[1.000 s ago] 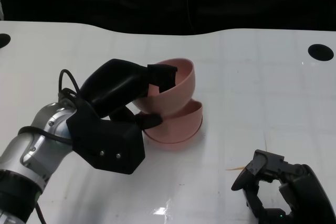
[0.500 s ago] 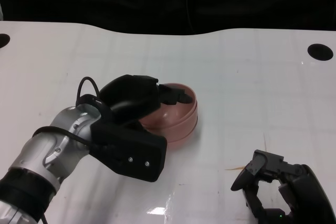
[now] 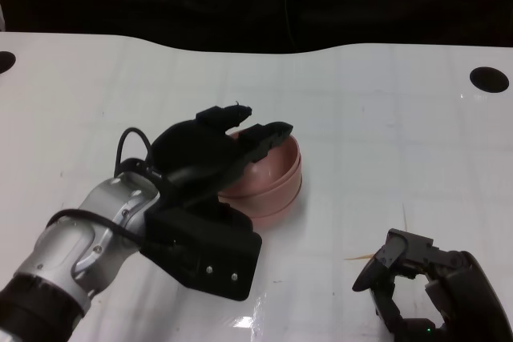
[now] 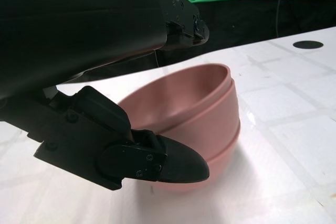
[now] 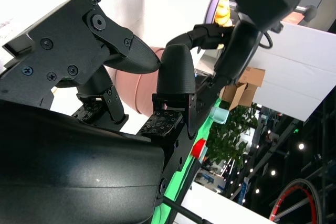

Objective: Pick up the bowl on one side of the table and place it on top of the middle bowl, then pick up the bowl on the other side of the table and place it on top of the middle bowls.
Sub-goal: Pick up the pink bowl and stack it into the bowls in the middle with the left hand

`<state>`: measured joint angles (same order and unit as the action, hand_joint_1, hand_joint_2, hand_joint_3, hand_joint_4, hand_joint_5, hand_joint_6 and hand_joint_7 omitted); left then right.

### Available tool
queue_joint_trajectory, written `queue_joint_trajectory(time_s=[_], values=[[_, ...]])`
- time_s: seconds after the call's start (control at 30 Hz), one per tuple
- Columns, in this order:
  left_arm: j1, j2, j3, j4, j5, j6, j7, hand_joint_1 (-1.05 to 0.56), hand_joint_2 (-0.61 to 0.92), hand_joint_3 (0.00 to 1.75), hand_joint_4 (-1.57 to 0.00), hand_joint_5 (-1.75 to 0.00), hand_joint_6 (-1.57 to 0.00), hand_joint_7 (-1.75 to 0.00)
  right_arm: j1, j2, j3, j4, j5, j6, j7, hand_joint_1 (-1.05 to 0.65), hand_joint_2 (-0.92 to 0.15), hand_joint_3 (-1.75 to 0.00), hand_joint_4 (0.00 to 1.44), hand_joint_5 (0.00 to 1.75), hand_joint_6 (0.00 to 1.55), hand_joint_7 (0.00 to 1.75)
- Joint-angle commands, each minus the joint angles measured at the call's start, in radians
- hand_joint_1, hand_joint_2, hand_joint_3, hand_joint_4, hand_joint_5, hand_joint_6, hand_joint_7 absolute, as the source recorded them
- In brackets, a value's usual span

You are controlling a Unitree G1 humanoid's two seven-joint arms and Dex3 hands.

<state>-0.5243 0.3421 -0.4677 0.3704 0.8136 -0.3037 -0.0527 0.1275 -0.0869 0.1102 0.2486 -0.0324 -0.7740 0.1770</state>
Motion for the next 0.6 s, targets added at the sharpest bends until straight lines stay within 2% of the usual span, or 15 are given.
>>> queue_joint_trajectory(time_s=[0.03,0.27,0.37,0.6], values=[[0.052,0.039,0.042,-0.076,-0.028,0.005,0.018,-0.86,0.92,0.39,0.0,0.0,-0.01,0.0,0.003,-0.005,-0.008,0.0,0.008,-0.004,-0.001,-0.18,-0.42,-1.32,0.87,1.7,0.83,1.34],[0.124,0.056,0.082,-0.186,-0.056,0.033,-0.001,-0.83,0.92,0.34,0.0,0.0,0.0,0.0,0.002,-0.005,-0.01,0.0,-0.004,-0.009,-0.008,-0.18,-0.42,-1.32,0.88,1.7,0.83,1.33],[0.233,0.068,0.148,-0.241,-0.131,-0.073,0.105,-0.77,0.92,0.31,-0.04,-0.02,-0.06,-0.03,0.0,-0.005,-0.009,0.005,0.0,-0.015,-0.005,-0.17,-0.42,-1.32,0.87,1.69,0.83,1.33],[0.374,0.052,0.23,-0.236,-0.19,-0.29,0.314,-0.66,0.92,0.25,-0.17,-0.11,-0.19,-0.09,-0.002,-0.002,-0.009,0.009,0.011,-0.013,-0.001,-0.18,-0.43,-1.31,0.88,1.7,0.83,1.32]])
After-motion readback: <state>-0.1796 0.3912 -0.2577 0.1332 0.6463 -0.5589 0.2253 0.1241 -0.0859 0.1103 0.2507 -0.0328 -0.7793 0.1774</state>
